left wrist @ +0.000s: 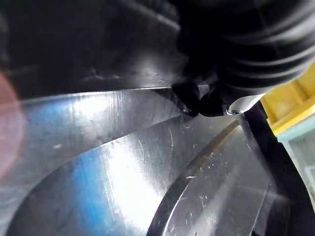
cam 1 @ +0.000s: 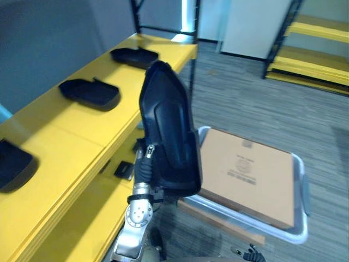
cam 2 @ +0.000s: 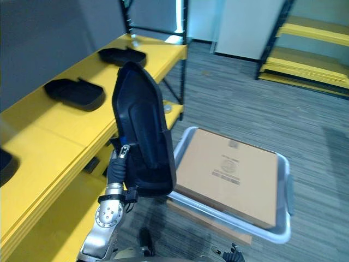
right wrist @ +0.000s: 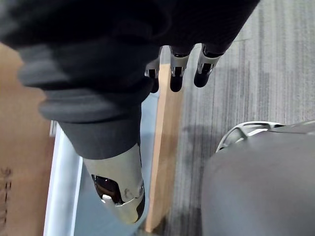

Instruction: Walk over and take plastic housings, then place them on the shelf

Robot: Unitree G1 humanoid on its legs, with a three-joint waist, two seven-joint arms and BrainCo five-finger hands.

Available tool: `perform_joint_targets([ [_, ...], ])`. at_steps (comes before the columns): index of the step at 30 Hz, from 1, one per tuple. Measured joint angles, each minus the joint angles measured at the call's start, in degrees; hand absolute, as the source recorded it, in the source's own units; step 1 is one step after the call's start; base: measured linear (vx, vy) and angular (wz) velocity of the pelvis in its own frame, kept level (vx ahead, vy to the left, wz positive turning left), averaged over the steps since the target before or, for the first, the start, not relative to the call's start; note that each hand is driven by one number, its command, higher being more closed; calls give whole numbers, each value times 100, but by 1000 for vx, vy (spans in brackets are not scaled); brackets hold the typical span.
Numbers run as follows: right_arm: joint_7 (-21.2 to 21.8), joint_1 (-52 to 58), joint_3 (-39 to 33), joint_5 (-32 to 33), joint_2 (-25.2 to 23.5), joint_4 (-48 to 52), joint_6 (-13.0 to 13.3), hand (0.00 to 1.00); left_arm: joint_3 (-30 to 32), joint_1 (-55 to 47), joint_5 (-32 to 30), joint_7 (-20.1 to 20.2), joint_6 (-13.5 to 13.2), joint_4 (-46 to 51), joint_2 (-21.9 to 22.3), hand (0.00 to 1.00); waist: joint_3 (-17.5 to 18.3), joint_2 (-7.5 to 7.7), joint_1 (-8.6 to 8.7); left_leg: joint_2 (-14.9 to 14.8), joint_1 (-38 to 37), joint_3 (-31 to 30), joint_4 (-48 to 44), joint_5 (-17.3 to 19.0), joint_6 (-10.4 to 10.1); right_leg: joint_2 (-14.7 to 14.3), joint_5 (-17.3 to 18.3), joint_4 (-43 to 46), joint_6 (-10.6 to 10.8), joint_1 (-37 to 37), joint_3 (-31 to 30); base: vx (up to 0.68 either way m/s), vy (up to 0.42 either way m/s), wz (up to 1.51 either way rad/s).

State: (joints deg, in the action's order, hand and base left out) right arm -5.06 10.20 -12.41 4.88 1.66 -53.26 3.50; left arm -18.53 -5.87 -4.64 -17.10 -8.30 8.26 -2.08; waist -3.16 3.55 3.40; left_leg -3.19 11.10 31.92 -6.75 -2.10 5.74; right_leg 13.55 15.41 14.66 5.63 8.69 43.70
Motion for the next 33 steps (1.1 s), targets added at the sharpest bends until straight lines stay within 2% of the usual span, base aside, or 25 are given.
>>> perform_joint_targets([
  [1, -3, -98, 4, -26, -41, -15, 0, 0, -51, 156, 5, 54, 0, -56, -28, 100, -2, 16, 70, 192, 14, -208, 102, -3, -5, 69, -52, -81, 93, 122, 181, 183, 116, 99],
  [3, -10, -183, 1, -97, -79, -151, -2, 0, -189, 385, 5, 73, 4, -206, -34, 100, -12, 45, 71, 444, -17, -422, 70, 142, 102, 293, -83, 141, 141, 235, 294, 224, 152, 89],
  [4, -12, -194, 0, -144, -78, -209, -31, 0, -233, 463, 2, 83, 14, -235, -31, 100, -13, 44, 72, 601, -149, -578, 88, 242, 139, 589, -106, 724, 103, 233, 318, 255, 166, 76],
  [5, -14, -202, -7, -172, -76, -203, -50, 0, -303, 490, 3, 87, 13, -236, -29, 100, -16, 36, 74, 731, -333, -822, 108, 337, 174, 895, -282, 1532, -175, 169, 222, 273, 170, 78],
  [6, -17, -208, -6, -175, -59, -201, -62, 0, -344, 493, -1, 86, 14, -238, -31, 100, -16, 26, 77, 760, -437, -920, 137, 376, 186, 1021, -454, 1936, -426, 76, 91, 306, 166, 84],
  [7, -17, -232, 0, -221, -16, -207, -105, 0, -380, 493, -5, 76, 12, -240, -32, 100, -46, -31, 82, 774, -662, -1232, 197, 463, 192, 1151, -676, 2793, -683, -200, -426, 319, 147, 86],
  [8, -19, -279, 10, -224, 13, -201, -135, 0, -379, 494, -8, 52, 12, -246, -31, 100, -89, -103, 145, 736, -770, -1467, 208, 488, 204, 1033, -343, 3166, -610, -442, -853, 315, 132, 102],
  [9, -35, -327, 32, -227, 50, -204, -154, 0, -349, 494, -10, 22, 12, -264, -32, 100, -97, -115, 183, 710, -903, -1674, 273, 493, 201, 848, -45, 3353, -612, -705, -1215, 294, 102, 115],
  [10, -69, -374, 125, -227, 97, -200, -160, 0, -292, 506, -10, -49, 11, -320, -36, 100, -143, -191, 200, 709, -1025, -1941, 316, 496, 193, 590, 183, 3310, -649, -1021, -1631, 273, 64, 123],
  [11, -99, -359, 146, -216, 116, -219, -259, 0, -270, 533, -9, -77, 11, -396, -33, 100, -140, -177, 213, 731, -1108, -2166, 332, 497, 185, 385, 309, 3150, -621, -1251, -1968, 264, 45, 137],
  [13, -135, -157, 169, -224, 121, -204, -224, 0, -227, 557, -8, -88, 13, -497, -35, 100, -157, -204, 232, 765, -1185, -2680, 264, 519, 140, -87, 462, 2653, -439, -1606, -2683, 246, -27, 148],
  [14, -148, -94, 169, -222, 146, -198, -181, 0, -212, 558, -5, -122, 13, -529, -35, 100, -149, -177, 223, 800, -1212, -3015, 177, 552, 79, -371, 464, 2290, -406, -1817, -3164, 263, -102, 158],
  [15, -152, -94, 200, -224, 147, -197, -181, 0, -214, 561, -4, -185, 12, -576, -34, 100, -163, -200, 222, 838, -1231, -3242, 106, 574, 36, -526, 451, 2050, -385, -1915, -3458, 197, -118, 158],
  [16, -164, -93, 286, -225, 143, -183, -177, 0, -217, 560, -4, -192, 13, -615, -31, 100, -167, -154, 212, 887, -1245, -3456, 13, 625, -57, -588, 403, 1778, -335, -1919, -3655, 138, -141, 156],
  [17, -203, -69, 413, -225, 134, -163, -159, 0, -224, 534, -4, -190, 10, -608, -43, 100, -148, -63, 193, 1013, -1246, -3620, -13, 685, -177, -618, 79, 1314, -315, -1854, -3784, 102, -176, 146],
  [18, -226, -85, 475, -225, 78, -151, -150, 0, -208, 538, -4, -194, -7, -586, -52, 100, -131, 170, 123, 1146, -1277, -3681, -5, 807, -265, -485, -356, 1030, -343, -1805, -3900, 92, -205, 136],
  [19, -231, -123, 507, -225, 122, -117, -160, 0, -216, 461, 9, -195, -9, -630, 47, 100, -157, 119, 87, 1024, -1287, -3627, -32, 883, -290, -469, -297, 989, -337, -1693, -3689, 116, -278, 108],
  [20, -255, -94, 551, -224, 223, 49, -158, 0, -228, 348, 5, -183, -10, -609, 127, 100, -130, -67, 4, 784, -1256, -3420, -26, 864, -397, -573, -376, 666, -392, -1525, -3445, 104, -216, 79],
  [22, -253, -174, 685, -225, 288, 177, -149, 0, -228, 220, 5, -173, -27, -520, 144, 100, -108, -215, -159, 563, -1253, -3320, 105, 799, -506, -731, -517, 302, -469, -1329, -3254, 140, -180, 39],
  [23, -244, -253, 831, -230, 228, 302, -150, 0, -224, 199, 5, -163, -29, -506, 144, 100, -105, -206, -156, 473, -1268, -3341, 211, 739, -593, -788, -565, 168, -513, -1244, -3104, 131, -155, 33],
  [27, -242, -421, 1038, -284, -44, 425, -135, 0, -193, 101, 22, -39, -33, -506, 136, 100, -60, -166, -175, 299, -1399, -3419, 483, 572, -683, -985, -694, -212, -582, -976, -2937, 123, -116, 23],
  [33, -239, -418, 1130, -431, -181, 424, -141, 0, -141, -106, 56, 73, -32, -569, 64, 100, -37, -137, -206, 310, -1483, -3428, 501, 518, -648, -1057, -1029, -882, -546, -580, -2927, 50, 17, 5],
])
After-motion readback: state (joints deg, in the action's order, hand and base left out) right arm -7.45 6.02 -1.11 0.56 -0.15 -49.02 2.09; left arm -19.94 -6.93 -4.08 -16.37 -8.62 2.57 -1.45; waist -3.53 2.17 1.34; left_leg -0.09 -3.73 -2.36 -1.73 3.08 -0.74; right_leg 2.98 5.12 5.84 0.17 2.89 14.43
